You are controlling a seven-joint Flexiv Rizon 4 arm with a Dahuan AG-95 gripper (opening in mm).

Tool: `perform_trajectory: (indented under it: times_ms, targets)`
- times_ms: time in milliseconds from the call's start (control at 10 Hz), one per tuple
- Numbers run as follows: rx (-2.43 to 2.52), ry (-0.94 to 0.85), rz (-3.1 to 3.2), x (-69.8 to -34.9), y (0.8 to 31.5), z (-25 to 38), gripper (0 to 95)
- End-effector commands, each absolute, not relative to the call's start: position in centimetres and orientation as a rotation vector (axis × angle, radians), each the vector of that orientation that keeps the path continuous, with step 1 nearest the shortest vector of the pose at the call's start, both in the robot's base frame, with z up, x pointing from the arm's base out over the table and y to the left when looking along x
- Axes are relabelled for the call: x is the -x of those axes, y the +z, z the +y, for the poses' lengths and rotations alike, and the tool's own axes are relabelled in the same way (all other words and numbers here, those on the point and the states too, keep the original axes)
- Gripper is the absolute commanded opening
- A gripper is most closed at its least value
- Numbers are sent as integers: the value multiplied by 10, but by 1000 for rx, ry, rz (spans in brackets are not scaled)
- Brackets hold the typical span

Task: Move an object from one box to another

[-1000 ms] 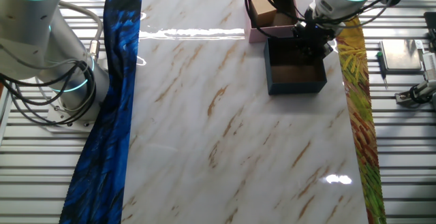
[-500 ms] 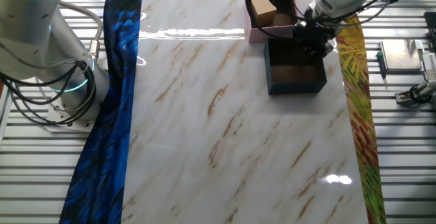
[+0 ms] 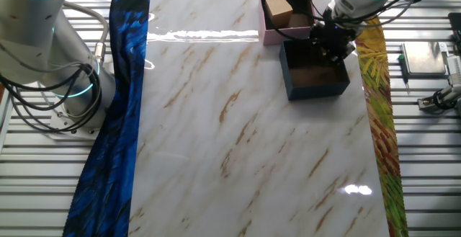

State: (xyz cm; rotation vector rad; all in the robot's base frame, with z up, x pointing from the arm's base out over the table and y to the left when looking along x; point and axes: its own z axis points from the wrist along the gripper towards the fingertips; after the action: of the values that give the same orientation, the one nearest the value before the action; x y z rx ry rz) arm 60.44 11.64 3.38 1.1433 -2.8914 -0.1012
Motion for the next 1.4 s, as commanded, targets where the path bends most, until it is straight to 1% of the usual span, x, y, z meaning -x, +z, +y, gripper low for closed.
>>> perform_trajectory:
  times_ms: [100, 800, 900, 1000, 1100, 1400]
  targets:
    - [-1164, -100, -2887, -604, 34, 117, 380]
    - [-1172, -102, -2893, -607, 27, 117, 380]
    - [-1171, -102, -2895, -607, 26, 117, 190]
    - [-1167, -102, -2898, -607, 26, 117, 190]
    - [-1167, -102, -2902, -607, 26, 117, 0]
    - [-1159, -115, -2910, -607, 26, 117, 0]
